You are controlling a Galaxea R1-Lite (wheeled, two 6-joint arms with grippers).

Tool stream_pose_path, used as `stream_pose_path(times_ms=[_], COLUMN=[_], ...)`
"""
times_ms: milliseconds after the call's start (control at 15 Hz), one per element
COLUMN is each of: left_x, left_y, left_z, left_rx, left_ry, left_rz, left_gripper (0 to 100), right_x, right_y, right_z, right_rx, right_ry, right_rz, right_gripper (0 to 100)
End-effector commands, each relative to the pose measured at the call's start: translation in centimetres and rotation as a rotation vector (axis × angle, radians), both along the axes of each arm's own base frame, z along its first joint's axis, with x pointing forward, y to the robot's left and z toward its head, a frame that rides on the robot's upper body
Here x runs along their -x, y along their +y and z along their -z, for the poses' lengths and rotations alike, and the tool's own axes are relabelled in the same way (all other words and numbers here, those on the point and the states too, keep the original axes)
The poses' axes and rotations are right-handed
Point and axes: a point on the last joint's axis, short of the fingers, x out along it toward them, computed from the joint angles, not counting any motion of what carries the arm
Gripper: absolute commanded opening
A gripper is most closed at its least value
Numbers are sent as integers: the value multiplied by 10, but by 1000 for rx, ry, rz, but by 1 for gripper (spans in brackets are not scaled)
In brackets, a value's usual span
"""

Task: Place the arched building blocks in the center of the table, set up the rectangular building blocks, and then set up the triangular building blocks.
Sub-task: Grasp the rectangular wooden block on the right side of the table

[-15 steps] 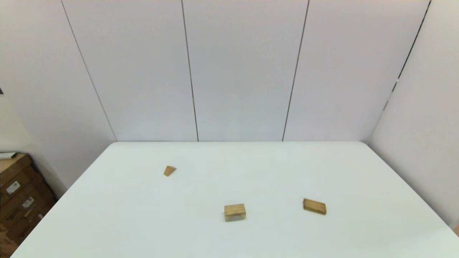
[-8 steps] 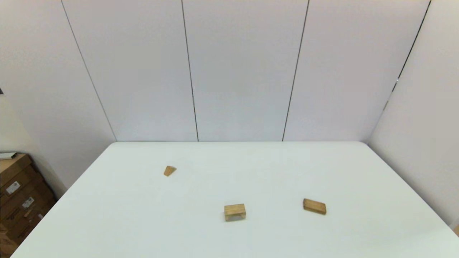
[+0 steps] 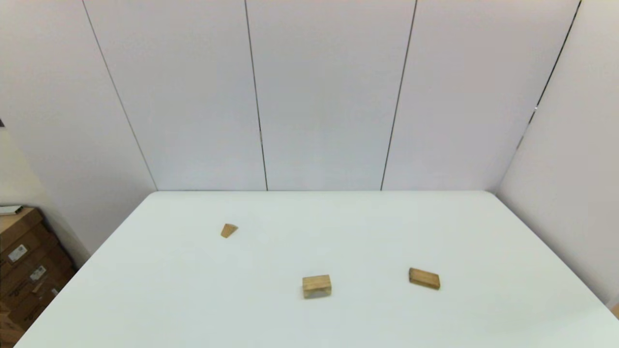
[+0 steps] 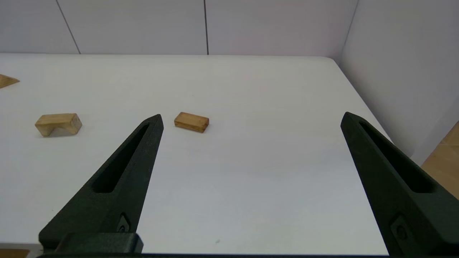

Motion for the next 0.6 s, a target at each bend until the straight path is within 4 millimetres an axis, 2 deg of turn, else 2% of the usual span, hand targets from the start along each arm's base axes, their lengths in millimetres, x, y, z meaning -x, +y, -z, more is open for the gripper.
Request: stream_pose_path(times_ms=[67,333,600], left_x=[0,0,0], left_y=[0,0,0], left_z=[0,0,0], left_rx=[0,0,0], left_ry=[1,1,1], left_rz=[-1,1,1], left_gripper=[100,100,100], right_x=[0,-1,-7], right_y=[0,0,0], right_z=[0,0,-1], right_rx=[2,0,4], right_ry=[1,6,92], right_rz=[-1,-1,-1], right_gripper=[100,100,100])
